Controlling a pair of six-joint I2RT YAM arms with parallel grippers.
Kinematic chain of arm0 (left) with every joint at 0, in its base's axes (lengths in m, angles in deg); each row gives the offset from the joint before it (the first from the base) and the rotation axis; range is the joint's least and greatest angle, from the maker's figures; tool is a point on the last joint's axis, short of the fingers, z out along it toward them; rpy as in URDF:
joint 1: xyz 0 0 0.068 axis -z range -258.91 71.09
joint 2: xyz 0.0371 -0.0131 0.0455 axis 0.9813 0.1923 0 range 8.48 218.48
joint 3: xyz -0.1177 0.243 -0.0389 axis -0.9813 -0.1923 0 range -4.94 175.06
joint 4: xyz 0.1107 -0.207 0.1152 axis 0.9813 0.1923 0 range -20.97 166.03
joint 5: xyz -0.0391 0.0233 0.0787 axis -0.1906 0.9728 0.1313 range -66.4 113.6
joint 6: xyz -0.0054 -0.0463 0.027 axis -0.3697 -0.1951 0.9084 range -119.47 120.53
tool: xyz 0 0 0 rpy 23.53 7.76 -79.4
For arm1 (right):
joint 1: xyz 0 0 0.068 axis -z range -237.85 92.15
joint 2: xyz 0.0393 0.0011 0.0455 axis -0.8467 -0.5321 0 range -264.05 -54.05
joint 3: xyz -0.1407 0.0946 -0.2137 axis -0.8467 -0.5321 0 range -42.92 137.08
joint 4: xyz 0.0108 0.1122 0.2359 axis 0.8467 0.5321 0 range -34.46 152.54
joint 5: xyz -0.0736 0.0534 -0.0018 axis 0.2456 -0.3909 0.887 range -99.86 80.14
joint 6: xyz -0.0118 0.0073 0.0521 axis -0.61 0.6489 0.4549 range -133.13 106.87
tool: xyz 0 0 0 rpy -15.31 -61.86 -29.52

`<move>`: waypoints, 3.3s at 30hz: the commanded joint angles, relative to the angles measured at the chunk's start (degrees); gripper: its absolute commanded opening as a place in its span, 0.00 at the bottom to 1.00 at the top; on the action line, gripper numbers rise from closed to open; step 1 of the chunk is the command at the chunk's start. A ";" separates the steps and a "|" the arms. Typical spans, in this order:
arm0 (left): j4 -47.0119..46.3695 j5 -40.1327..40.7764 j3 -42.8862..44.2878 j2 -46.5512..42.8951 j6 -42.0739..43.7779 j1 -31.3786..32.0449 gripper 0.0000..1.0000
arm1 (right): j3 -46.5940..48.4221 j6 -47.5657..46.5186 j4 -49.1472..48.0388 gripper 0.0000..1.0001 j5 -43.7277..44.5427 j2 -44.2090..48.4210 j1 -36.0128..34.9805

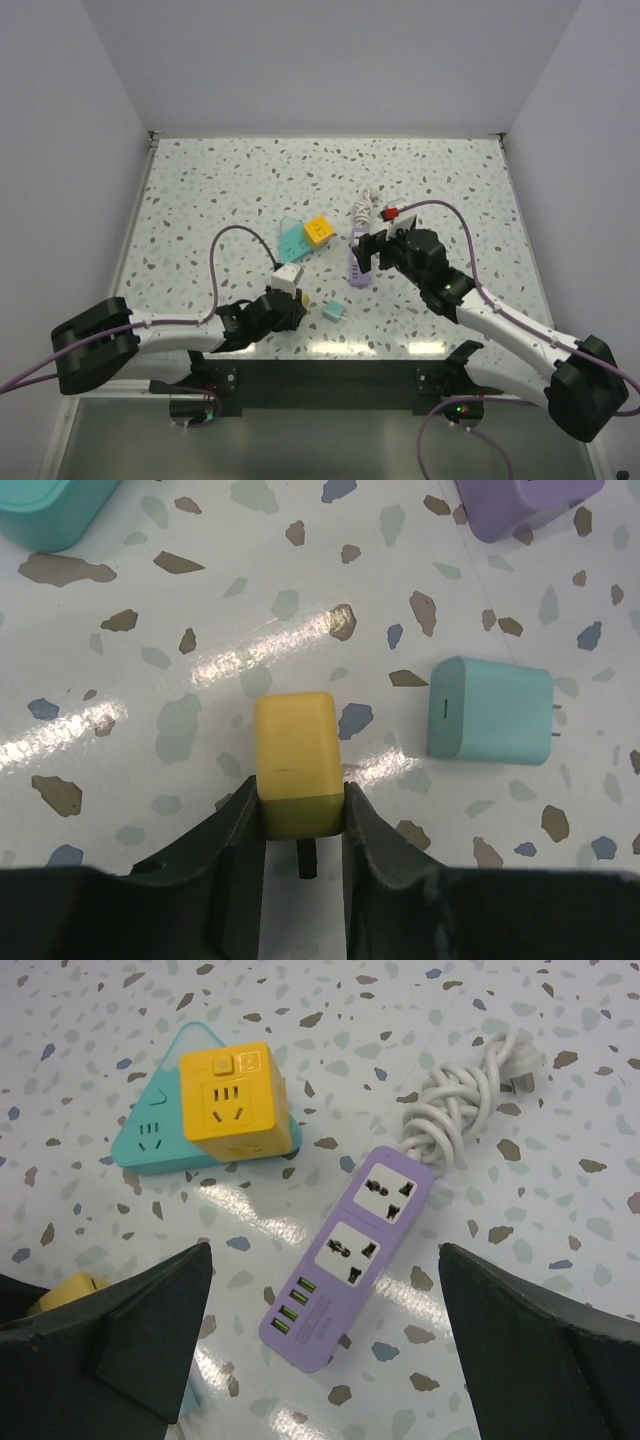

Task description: Insert the plug

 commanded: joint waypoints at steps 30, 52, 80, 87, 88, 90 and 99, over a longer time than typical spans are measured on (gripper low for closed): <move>-43.99 0.15 6.37 2.29 37.76 0.26 0.00 | -0.39 22.34 -21.85 0.95 -30.08 -10.05 0.21; -41.18 0.85 3.82 1.59 36.09 0.17 1.00 | 0.92 16.20 -21.15 0.00 -23.76 -10.06 0.21; -30.89 -16.71 -1.72 -2.03 11.48 -39.73 1.00 | 14.80 -6.31 -24.66 0.00 -8.91 -27.88 -14.47; -32.48 -19.62 0.56 2.73 11.56 -41.49 1.00 | 16.66 -8.34 -33.53 0.00 -3.37 -36.68 -16.23; -32.13 -19.71 0.74 2.81 11.83 -41.49 1.00 | 16.66 -8.34 -34.59 0.00 -2.93 -37.55 -16.14; -31.34 -19.80 1.09 2.82 12.09 -41.58 1.00 | 16.74 -8.34 -37.66 0.00 -2.05 -39.66 -16.23; -30.37 -20.33 1.62 2.81 12.36 -42.11 1.00 | 19.20 -11.15 -43.91 0.00 1.29 -46.35 -16.23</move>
